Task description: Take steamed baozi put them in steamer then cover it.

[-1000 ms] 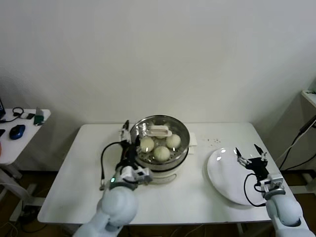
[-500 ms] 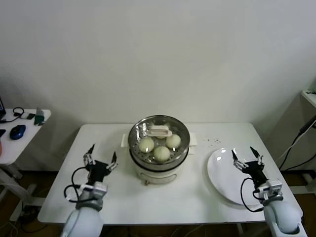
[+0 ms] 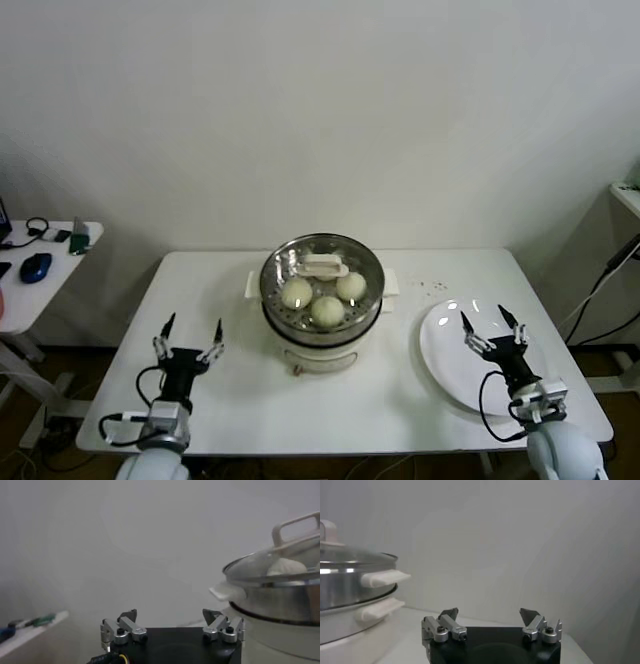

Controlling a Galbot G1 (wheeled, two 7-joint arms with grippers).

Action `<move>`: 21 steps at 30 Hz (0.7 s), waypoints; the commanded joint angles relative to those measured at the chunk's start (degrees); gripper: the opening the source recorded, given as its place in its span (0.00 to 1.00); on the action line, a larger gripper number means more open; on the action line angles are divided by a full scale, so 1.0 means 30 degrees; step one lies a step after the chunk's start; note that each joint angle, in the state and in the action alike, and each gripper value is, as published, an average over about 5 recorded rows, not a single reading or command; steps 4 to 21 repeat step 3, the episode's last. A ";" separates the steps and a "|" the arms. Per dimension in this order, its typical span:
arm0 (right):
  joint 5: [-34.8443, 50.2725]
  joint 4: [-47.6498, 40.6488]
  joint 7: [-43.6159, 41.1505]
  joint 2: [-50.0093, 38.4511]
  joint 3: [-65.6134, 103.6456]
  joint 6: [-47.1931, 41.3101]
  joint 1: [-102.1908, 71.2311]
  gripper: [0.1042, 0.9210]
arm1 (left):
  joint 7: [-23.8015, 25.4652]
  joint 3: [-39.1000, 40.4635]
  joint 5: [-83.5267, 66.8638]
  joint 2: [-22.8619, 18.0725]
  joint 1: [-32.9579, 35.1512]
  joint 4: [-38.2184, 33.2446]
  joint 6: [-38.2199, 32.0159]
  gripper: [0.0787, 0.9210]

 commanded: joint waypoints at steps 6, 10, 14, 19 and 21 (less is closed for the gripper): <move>0.0298 -0.0048 -0.0056 -0.0180 -0.0372 0.0670 0.0134 0.88 | 0.0526 -0.1076 -0.1672 -0.0232 0.0671 0.1132 -0.1938 0.88; 0.0298 -0.0048 -0.0056 -0.0180 -0.0372 0.0670 0.0134 0.88 | 0.0526 -0.1076 -0.1672 -0.0232 0.0671 0.1132 -0.1938 0.88; 0.0298 -0.0048 -0.0056 -0.0180 -0.0372 0.0670 0.0134 0.88 | 0.0526 -0.1076 -0.1672 -0.0232 0.0671 0.1132 -0.1938 0.88; 0.0298 -0.0048 -0.0056 -0.0180 -0.0372 0.0670 0.0134 0.88 | 0.0526 -0.1076 -0.1672 -0.0232 0.0671 0.1132 -0.1938 0.88; 0.0298 -0.0048 -0.0056 -0.0180 -0.0372 0.0670 0.0134 0.88 | 0.0526 -0.1076 -0.1672 -0.0232 0.0671 0.1132 -0.1938 0.88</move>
